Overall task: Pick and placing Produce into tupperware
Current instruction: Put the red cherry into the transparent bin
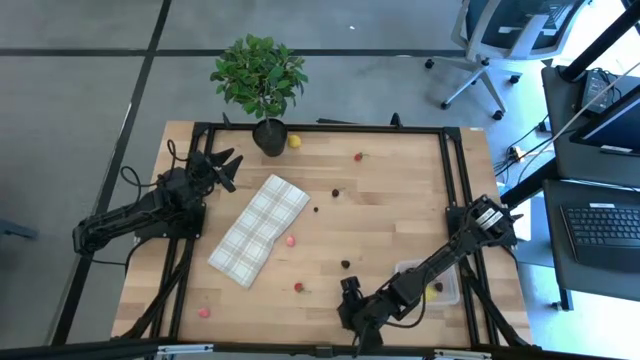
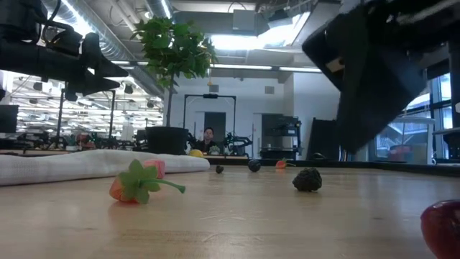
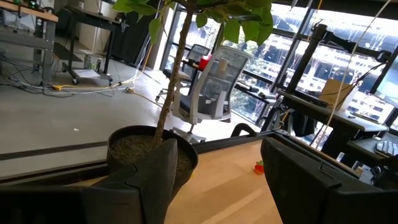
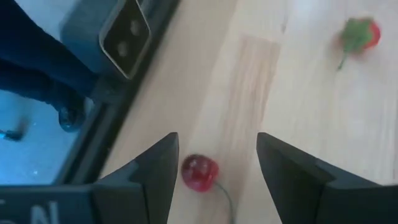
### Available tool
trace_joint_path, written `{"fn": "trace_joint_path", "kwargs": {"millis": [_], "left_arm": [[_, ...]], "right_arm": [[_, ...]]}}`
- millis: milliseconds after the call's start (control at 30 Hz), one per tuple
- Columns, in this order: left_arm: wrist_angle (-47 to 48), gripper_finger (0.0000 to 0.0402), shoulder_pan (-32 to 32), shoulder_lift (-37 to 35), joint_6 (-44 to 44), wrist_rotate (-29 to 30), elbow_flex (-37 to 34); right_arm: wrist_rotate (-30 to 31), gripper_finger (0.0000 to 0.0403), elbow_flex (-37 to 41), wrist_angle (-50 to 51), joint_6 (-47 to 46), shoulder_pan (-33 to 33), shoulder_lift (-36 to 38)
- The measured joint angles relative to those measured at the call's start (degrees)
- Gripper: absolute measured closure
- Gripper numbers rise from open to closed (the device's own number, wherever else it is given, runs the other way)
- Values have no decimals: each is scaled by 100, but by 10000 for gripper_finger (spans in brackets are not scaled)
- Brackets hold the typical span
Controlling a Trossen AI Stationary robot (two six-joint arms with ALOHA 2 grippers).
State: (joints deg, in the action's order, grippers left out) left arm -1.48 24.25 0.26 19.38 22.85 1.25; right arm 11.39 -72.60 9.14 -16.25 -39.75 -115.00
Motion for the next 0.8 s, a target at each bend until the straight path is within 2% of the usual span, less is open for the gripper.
{"fn": "trace_joint_path", "kwargs": {"millis": [133,800], "left_arm": [[0,176,-1,1,0,0,-1],[0,176,-1,0,-2,0,0]], "right_arm": [[-219,185,0,38,2,-7,-11],[-353,185,355,-296,29,32,-50]]}}
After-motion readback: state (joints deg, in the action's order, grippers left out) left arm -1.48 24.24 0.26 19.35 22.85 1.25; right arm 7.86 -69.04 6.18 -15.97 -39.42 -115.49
